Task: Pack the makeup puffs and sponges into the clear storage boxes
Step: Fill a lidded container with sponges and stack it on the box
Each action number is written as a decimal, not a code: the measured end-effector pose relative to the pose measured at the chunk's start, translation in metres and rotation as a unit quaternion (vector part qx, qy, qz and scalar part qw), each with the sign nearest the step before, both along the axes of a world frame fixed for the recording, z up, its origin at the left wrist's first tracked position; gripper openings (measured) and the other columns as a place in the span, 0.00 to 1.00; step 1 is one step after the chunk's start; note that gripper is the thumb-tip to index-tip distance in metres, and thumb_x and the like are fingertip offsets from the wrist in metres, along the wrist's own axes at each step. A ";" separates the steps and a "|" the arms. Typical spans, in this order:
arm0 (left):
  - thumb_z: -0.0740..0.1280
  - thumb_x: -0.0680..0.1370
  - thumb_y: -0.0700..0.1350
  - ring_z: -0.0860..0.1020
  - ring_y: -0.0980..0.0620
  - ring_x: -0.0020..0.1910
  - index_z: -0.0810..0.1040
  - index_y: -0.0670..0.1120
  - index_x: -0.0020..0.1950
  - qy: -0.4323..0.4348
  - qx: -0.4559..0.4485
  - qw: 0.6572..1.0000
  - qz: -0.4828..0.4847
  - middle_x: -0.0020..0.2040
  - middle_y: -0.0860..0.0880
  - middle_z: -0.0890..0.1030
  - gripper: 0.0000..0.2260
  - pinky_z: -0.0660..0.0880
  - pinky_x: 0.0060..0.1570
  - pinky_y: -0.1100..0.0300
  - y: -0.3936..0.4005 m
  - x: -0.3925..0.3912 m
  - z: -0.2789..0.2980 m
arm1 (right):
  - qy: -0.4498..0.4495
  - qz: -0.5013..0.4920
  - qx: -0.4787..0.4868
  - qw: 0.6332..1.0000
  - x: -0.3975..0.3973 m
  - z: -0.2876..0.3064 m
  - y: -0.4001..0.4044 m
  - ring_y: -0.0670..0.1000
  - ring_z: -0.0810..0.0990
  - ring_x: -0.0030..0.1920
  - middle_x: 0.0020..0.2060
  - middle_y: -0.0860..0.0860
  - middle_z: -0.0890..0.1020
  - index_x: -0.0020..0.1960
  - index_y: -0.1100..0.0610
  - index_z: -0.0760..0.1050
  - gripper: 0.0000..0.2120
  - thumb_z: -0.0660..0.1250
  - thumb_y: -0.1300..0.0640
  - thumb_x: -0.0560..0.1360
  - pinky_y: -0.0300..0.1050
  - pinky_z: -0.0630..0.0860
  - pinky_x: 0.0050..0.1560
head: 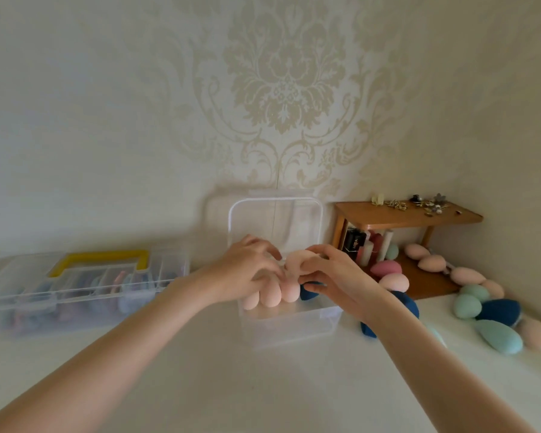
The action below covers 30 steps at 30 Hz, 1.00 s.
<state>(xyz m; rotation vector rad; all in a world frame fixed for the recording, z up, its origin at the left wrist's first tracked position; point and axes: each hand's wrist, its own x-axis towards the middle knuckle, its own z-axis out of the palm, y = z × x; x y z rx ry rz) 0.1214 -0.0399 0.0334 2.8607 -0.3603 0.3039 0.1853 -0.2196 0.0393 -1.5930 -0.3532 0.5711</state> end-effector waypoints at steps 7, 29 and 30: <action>0.64 0.77 0.42 0.69 0.49 0.58 0.82 0.53 0.53 0.017 -0.026 0.997 0.066 0.59 0.51 0.75 0.11 0.65 0.58 0.65 0.018 -0.022 -0.005 | -0.246 0.216 -0.301 0.896 -0.012 0.006 0.026 0.47 0.77 0.47 0.46 0.47 0.81 0.51 0.46 0.79 0.13 0.72 0.55 0.68 0.40 0.73 0.52; 0.63 0.75 0.45 0.66 0.44 0.60 0.66 0.48 0.67 0.141 0.128 0.968 0.161 0.61 0.46 0.71 0.20 0.64 0.46 0.58 -0.018 -0.010 0.005 | -0.300 0.002 -0.587 0.752 0.004 0.024 -0.055 0.50 0.81 0.33 0.33 0.52 0.80 0.35 0.56 0.69 0.13 0.68 0.52 0.73 0.40 0.79 0.43; 0.63 0.75 0.46 0.66 0.44 0.59 0.66 0.48 0.66 0.136 0.135 0.968 0.161 0.61 0.46 0.71 0.20 0.63 0.47 0.59 -0.020 -0.011 0.005 | -0.286 0.020 -0.599 0.747 0.001 0.013 -0.058 0.48 0.78 0.30 0.33 0.52 0.79 0.33 0.55 0.66 0.16 0.69 0.51 0.73 0.37 0.77 0.39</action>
